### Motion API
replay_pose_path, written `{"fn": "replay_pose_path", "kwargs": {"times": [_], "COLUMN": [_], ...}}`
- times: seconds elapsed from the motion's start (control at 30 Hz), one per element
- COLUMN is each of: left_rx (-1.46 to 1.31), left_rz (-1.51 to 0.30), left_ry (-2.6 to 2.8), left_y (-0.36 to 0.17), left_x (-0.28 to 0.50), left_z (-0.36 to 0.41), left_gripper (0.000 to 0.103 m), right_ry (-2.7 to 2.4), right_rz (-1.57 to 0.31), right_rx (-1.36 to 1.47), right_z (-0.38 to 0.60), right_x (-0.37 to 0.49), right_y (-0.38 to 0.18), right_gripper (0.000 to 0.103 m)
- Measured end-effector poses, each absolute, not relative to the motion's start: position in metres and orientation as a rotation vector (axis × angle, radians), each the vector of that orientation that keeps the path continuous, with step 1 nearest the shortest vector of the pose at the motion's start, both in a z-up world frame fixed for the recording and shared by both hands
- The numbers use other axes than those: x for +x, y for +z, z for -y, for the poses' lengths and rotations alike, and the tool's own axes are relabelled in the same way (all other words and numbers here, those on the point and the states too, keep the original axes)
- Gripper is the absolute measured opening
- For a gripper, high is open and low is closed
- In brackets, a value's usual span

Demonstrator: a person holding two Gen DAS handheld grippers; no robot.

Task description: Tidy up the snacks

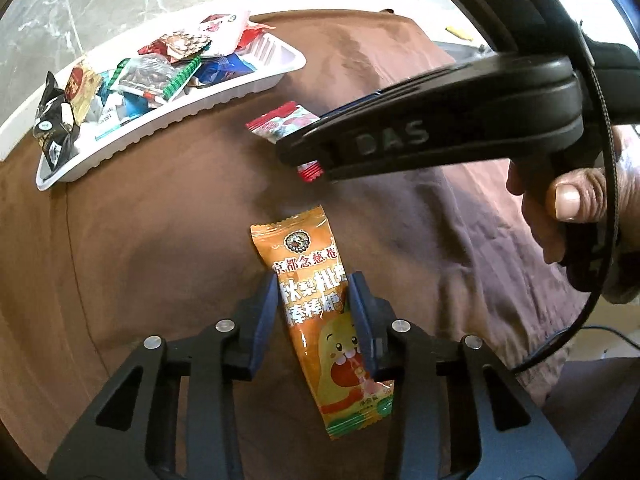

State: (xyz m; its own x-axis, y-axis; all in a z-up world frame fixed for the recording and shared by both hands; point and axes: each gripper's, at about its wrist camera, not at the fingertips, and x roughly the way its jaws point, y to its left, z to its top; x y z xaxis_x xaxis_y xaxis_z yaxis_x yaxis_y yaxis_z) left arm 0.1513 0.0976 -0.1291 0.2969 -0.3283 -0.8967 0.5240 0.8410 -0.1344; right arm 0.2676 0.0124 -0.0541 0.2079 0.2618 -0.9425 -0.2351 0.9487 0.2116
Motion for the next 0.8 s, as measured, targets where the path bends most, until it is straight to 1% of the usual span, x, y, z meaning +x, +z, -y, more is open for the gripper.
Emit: {"fn": "replay_pose_path", "kwargs": {"times": [0.47, 0.8], "left_rx": [0.116, 0.037], "left_rz": [-1.111, -1.050], "left_ry": [-0.542, -0.512], "left_y": [-0.112, -0.079], "left_x": [0.169, 0.202], "left_z": [-0.123, -0.152], "left_gripper": [0.033, 0.033], "right_ry": [0.331, 0.310], "right_rz": [-1.299, -1.243], "right_rx": [0.179, 0.278], "right_z": [0.015, 0.033], "right_x": [0.265, 0.286], "right_y": [-0.040, -0.023], "right_gripper": [0.040, 0.040]}}
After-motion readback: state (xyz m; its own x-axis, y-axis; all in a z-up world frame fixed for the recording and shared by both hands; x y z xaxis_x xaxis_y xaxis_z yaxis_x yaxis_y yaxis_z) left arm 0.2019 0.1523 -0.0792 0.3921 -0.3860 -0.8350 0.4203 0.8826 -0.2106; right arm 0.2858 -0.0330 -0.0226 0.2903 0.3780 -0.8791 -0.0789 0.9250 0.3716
